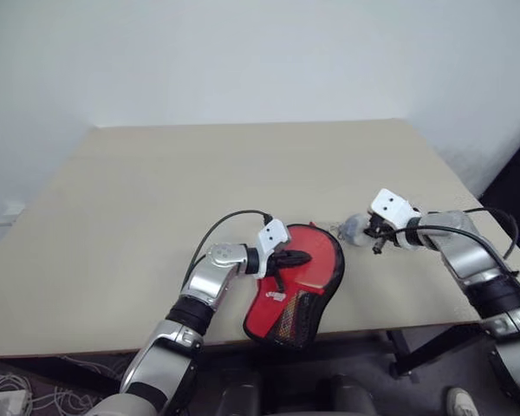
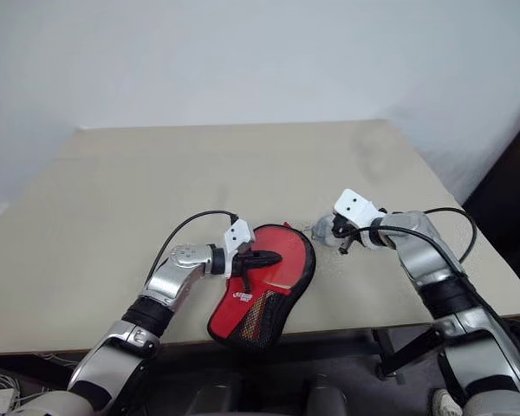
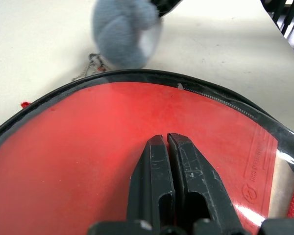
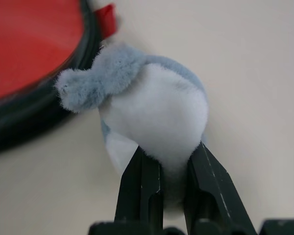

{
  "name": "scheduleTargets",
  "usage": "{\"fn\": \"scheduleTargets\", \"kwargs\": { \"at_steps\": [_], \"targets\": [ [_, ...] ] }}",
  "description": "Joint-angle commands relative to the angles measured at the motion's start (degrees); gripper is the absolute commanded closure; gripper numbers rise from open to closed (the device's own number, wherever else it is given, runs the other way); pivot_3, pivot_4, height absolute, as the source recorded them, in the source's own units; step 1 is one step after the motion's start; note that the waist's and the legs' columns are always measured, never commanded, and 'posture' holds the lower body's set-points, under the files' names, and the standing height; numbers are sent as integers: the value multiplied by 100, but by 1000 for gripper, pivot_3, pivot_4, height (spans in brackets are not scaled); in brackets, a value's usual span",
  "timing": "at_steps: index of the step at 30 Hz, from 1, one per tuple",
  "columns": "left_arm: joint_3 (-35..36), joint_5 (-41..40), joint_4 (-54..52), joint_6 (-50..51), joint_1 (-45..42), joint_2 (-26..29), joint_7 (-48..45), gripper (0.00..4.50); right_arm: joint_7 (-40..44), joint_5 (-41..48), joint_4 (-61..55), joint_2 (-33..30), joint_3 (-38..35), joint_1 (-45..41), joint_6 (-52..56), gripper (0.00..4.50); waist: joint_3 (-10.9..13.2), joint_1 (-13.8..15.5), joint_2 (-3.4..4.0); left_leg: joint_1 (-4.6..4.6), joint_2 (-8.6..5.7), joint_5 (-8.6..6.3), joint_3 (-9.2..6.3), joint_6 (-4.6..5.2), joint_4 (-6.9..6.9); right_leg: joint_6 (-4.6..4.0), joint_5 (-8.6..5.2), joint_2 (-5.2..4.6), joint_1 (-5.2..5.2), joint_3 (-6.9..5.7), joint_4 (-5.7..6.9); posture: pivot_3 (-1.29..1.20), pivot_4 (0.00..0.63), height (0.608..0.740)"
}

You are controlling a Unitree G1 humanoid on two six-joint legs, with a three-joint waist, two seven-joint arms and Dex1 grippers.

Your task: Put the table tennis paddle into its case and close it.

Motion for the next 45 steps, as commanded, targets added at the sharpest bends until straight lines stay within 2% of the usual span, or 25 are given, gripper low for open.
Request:
{"fn": "scheduleTargets", "kwargs": {
  "at_steps": [1,17,22,31,45],
  "targets": [
    [-169,256,470,95,136,42,-11,4500,167,80,-619,-391,-430,261,115,4352,0,21,0,0,0,0,0,0,0,0,0,0,0,0,0,0,0,715],
    [-202,336,908,-81,-184,21,-100,4500,1538,1147,-3244,-1494,-1116,2257,70,4352,4,59,-7,-4,-3,-5,-66,6,9,0,-2,3,23,-32,-27,0,0,715],
    [-186,368,978,-103,-236,23,-140,4500,1790,1451,-3581,-1679,-1258,2503,72,4352,1,58,2,-3,3,-6,-128,5,-15,2,0,8,74,-88,-112,0,0,715],
    [-173,383,1091,-134,-324,32,-176,4500,2243,2004,-4291,-1948,-1514,3037,-29,4352,3,60,-3,6,0,-7,-141,4,-22,2,-1,7,85,-100,-111,0,0,715],
    [-144,394,1265,-164,-477,45,-189,4500,2366,1999,-4854,-2052,-1336,3646,-355,4352,5,62,-12,6,-8,-22,-154,0,-12,2,-1,-9,92,-143,-113,0,0,715]
  ]
}}
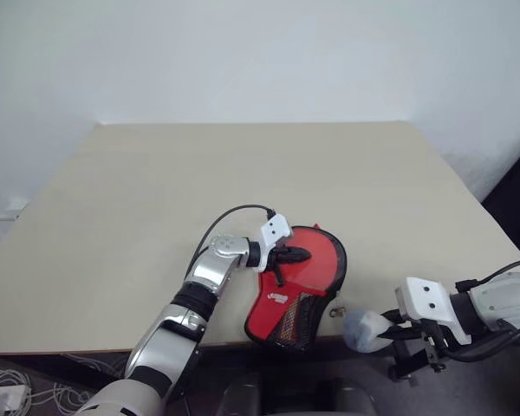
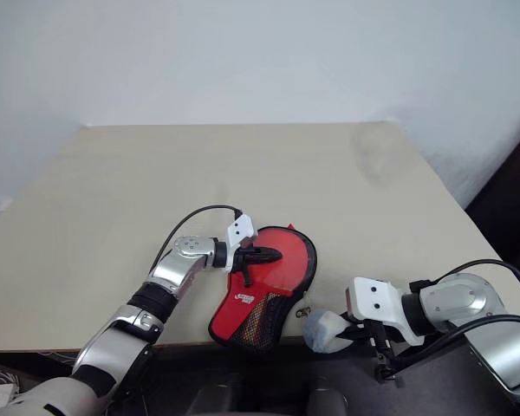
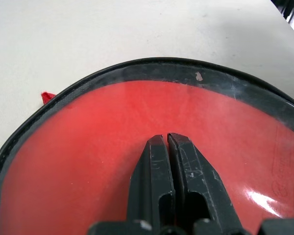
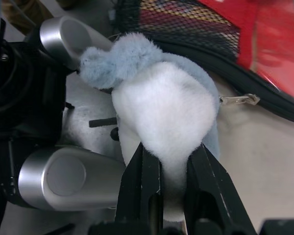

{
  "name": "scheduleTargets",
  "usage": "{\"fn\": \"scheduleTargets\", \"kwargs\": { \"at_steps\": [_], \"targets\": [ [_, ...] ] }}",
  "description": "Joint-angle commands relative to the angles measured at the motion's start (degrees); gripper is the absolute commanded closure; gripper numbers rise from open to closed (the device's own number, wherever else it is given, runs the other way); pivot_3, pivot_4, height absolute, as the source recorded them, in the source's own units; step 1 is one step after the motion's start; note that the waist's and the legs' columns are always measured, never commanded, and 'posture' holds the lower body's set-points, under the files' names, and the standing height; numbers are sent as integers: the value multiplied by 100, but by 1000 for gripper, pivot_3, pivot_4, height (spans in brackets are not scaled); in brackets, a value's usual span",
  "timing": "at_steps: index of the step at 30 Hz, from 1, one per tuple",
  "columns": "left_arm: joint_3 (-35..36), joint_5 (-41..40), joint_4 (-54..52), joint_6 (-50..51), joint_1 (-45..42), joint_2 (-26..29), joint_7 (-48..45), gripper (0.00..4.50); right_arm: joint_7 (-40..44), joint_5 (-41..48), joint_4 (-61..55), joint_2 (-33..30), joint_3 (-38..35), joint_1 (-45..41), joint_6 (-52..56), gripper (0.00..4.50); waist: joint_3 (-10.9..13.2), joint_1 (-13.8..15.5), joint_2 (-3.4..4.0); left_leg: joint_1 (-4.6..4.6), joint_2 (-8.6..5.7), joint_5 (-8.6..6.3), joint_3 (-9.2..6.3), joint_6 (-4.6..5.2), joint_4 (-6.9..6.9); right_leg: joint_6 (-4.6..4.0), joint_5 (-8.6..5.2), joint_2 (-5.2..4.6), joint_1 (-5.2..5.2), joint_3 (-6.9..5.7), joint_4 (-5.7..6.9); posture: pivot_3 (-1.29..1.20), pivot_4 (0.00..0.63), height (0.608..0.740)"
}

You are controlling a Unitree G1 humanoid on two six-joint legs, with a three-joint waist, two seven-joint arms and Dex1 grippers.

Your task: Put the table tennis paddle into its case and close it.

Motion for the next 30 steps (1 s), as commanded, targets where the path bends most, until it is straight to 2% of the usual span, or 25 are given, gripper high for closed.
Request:
{"fn": "scheduleTargets", "kwargs": {
  "at_steps": [1,7,15,23,30],
  "targets": [
    [-108,282,332,104,110,91,33,4500,115,98,-391,-67,98,106,-182,4352,-1,0,-2,0,0,0,-1,0,0,0,0,0,1,-1,0,0,0,715],
    [-117,281,274,160,104,109,11,4500,166,-65,-574,-168,256,419,-479,4352,0,3,-3,0,0,-1,-3,0,0,0,0,-1,1,-1,-1,0,0,715],
    [-105,276,287,198,41,137,-20,4500,320,-338,-600,-457,187,1131,-1389,4352,-1,16,-9,-1,-2,-10,-2,1,2,1,-1,-3,2,-2,-3,0,0,715],
    [-117,278,273,247,0,133,-47,4500,387,-352,-717,-514,284,1269,-1759,4352,-1,46,-9,-1,-3,-33,-1,7,16,16,-11,-2,5,0,-2,0,0,715],
    [-121,272,271,266,-18,140,-71,4500,422,-560,-229,-604,147,1271,-2272,4352,-4,63,-15,-2,-5,-57,3,19,34,32,-21,-4,10,6,-2,0,0,715]
  ]
}}
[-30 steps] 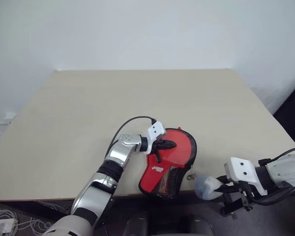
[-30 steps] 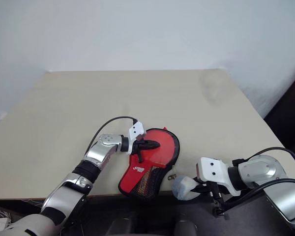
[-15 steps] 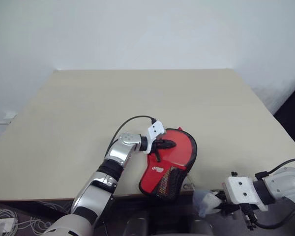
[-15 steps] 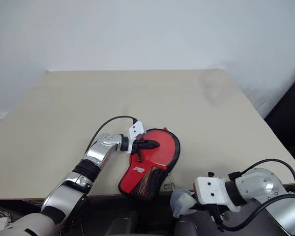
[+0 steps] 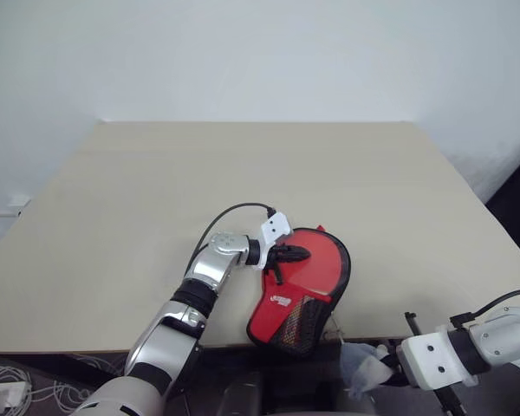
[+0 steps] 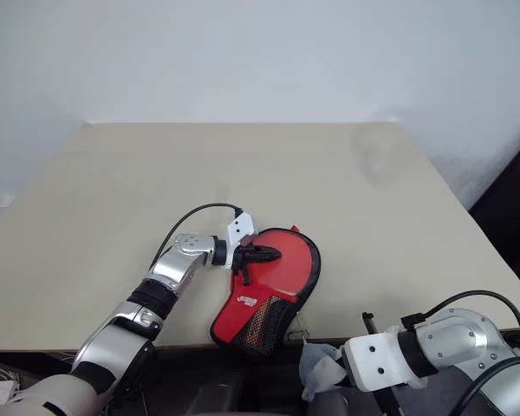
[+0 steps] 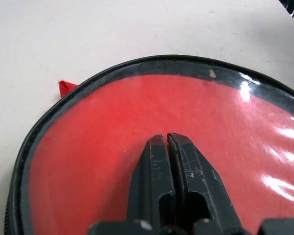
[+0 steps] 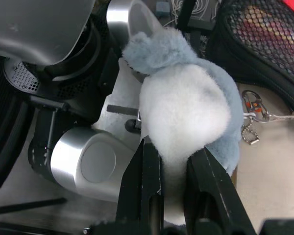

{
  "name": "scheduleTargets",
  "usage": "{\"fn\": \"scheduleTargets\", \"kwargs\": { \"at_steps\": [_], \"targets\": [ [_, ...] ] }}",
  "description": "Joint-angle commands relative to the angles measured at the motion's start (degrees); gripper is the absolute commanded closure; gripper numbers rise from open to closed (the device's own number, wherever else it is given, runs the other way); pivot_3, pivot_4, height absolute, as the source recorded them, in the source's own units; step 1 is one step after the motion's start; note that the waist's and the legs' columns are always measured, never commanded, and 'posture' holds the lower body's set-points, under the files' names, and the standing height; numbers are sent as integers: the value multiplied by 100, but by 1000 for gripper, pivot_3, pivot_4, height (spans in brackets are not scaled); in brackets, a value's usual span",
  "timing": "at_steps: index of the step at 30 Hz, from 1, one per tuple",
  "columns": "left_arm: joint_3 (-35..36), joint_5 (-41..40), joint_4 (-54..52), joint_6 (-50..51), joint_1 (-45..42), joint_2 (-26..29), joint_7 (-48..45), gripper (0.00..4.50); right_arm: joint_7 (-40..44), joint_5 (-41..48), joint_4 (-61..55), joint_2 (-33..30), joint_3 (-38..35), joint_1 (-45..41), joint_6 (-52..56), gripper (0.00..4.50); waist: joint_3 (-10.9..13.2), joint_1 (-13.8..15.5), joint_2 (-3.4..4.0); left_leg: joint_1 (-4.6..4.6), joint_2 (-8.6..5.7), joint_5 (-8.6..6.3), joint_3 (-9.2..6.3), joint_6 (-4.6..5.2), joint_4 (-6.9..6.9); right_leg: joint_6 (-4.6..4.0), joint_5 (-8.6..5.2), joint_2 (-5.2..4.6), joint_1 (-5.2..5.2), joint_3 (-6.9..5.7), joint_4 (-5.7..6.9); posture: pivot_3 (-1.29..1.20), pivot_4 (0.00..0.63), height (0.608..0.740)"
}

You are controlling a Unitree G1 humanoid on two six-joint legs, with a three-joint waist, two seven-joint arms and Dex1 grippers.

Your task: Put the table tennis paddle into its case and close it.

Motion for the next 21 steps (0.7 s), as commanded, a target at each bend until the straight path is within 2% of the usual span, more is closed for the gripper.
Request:
{"fn": "scheduleTargets", "kwargs": {
  "at_steps": [1,7,21],
  "targets": [
    [-109,258,225,186,87,110,-16,4500,332,-6,252,-158,-64,-23,-368,4352,-1,-1,-4,0,-1,-2,1,2,2,1,0,-1,0,1,0,0,0,715],
    [-116,257,187,184,111,133,-38,4500,478,209,-19,-188,-56,101,-519,4352,-1,0,-5,1,-1,-5,5,5,8,1,-1,-1,0,3,5,0,0,715],
    [-95,230,112,414,-41,133,-46,4500,-87,2,-1245,133,882,414,6,4352,-10,-6,-31,1,2,-15,5,7,33,10,-6,-2,4,8,17,0,0,715]
  ]
}}
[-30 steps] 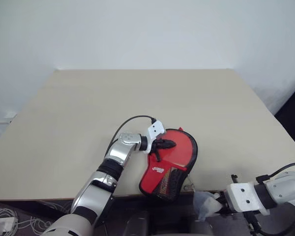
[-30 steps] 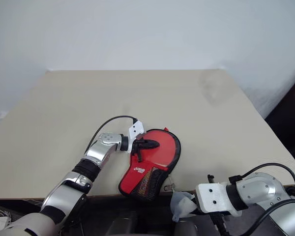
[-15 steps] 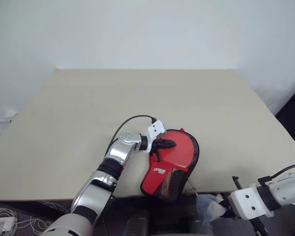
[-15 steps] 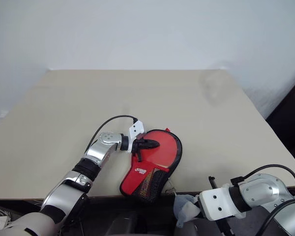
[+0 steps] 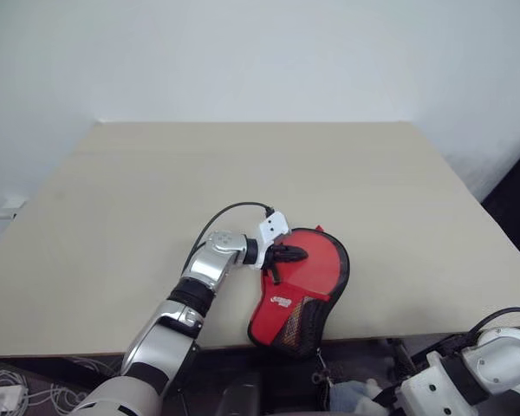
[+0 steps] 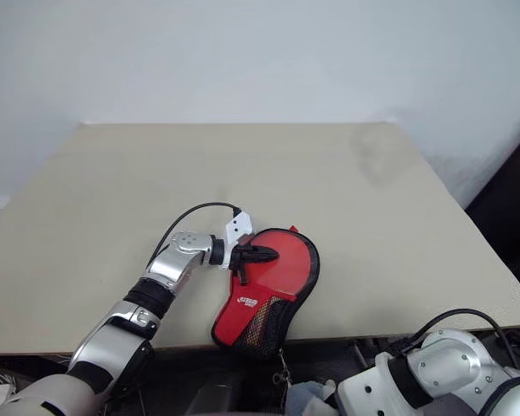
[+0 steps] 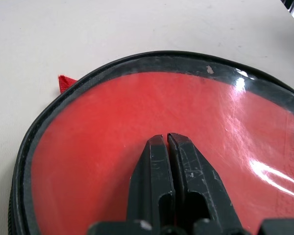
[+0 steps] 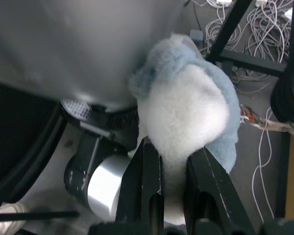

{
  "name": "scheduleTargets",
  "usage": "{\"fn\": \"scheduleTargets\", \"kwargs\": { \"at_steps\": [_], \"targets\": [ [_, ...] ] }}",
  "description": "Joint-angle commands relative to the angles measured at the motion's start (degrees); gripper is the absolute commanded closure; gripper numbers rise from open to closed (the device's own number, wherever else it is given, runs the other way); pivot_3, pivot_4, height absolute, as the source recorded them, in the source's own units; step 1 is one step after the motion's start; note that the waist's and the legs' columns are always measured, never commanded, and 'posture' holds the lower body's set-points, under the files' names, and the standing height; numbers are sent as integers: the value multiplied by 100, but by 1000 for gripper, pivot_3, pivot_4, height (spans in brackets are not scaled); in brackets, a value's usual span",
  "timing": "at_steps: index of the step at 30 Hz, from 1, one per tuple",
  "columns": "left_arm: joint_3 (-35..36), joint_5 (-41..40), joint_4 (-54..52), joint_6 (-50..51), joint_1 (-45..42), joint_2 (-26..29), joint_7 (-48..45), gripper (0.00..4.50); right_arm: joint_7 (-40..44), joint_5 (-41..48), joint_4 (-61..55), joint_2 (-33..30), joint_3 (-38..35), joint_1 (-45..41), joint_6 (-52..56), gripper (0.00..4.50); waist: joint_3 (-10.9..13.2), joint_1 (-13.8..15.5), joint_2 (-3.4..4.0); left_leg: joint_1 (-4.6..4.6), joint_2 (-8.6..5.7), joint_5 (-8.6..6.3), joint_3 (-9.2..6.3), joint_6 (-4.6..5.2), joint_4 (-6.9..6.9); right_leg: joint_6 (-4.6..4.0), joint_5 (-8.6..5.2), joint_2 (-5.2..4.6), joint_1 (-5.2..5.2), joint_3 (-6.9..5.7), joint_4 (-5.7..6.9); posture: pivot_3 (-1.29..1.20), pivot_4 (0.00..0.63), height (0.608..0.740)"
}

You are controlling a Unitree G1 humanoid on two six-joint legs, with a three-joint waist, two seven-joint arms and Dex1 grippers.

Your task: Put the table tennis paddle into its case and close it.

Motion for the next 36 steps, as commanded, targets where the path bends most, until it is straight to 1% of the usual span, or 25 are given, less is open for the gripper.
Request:
{"fn": "scheduleTargets", "kwargs": {
  "at_steps": [1,5,9,12,14,15,17,19,22,24,27,30,34,36],
  "targets": [
    [-82,227,307,143,-59,5,38,4500,-156,-28,-510,183,394,-20,237,4352,-6,1,-9,0,0,0,-1,0,1,0,0,0,0,0,0,0,0,715],
    [-67,226,421,90,-130,-55,69,4500,-401,-91,-367,318,354,-235,589,4352,-9,1,-13,-1,0,-1,0,1,6,0,0,-3,2,1,1,0,0,715],
    [-52,237,552,20,-177,-146,125,4500,-355,297,-245,257,43,-443,969,3032,-9,2,-13,0,1,0,0,2,12,1,0,-5,5,-1,2,0,0,715],
    [-38,258,614,-25,-196,-185,136,4500,-290,646,-225,240,-185,-600,1202,1930,-10,9,-14,0,0,0,-3,2,16,1,1,-5,8,-3,2,0,0,715],
    [-20,256,630,-21,-212,-203,124,4500,-216,1103,-100,256,-524,-852,1408,1179,-10,5,-14,0,0,0,-2,2,17,1,1,-5,8,-3,2,0,0,715],
    [-3,226,594,40,-213,-197,69,4104,-200,1410,16,286,-736,-1049,1557,820,-10,5,-14,0,0,0,-2,2,18,1,1,-5,8,-3,2,0,0,715],
    [80,141,384,190,-186,-152,34,3560,-355,2116,421,476,-1156,-1674,1984,69,-10,0,-15,0,0,0,-3,2,24,1,1,-4,8,-4,3,0,0,715],
    [167,49,120,327,-137,-91,4,2883,-654,2466,921,751,-1372,-2262,2353,0,-8,-8,-20,0,0,-1,-7,3,30,2,2,-4,6,-9,0,0,0,715],
    [371,-142,-555,642,48,84,58,1794,-1415,2519,1649,1294,-1500,-2973,2825,0,-5,-31,-30,0,0,-1,-9,3,35,3,4,-8,-2,-17,2,0,0,715],
    [570,-305,-1104,904,224,257,128,1102,-1990,2456,1993,1720,-1570,-3262,3040,0,-3,-33,-30,-5,0,-1,-7,2,32,2,7,-11,-12,-17,5,0,0,715],
    [958,-512,-1817,1280,495,581,352,40,-2727,2276,2279,2228,-1563,-3453,3295,0,-1,-28,-25,-6,-1,-10,-1,-15,28,-8,15,-10,-27,-13,19,0,0,715],
    [1517,-694,-2302,1397,713,799,843,40,-3335,2159,2384,2658,-1537,-3533,3506,0,1,-23,-21,-9,1,0,1,-66,22,-4,17,6,-36,-10,25,0,0,715],
    [2485,-1350,-2841,1976,1022,1181,1116,40,-3855,2092,2429,3086,-1557,-3529,3704,0,1,-34,-18,-12,0,-3,22,-67,24,0,19,9,-41,3,23,0,0,715],
    [2778,-1471,-2975,2025,1264,1439,1146,40,-4016,2055,2487,3198,-1580,-3524,3786,0,1,-62,-17,-11,0,-4,28,-65,27,1,19,9,-42,11,23,0,0,715]
  ]
}}
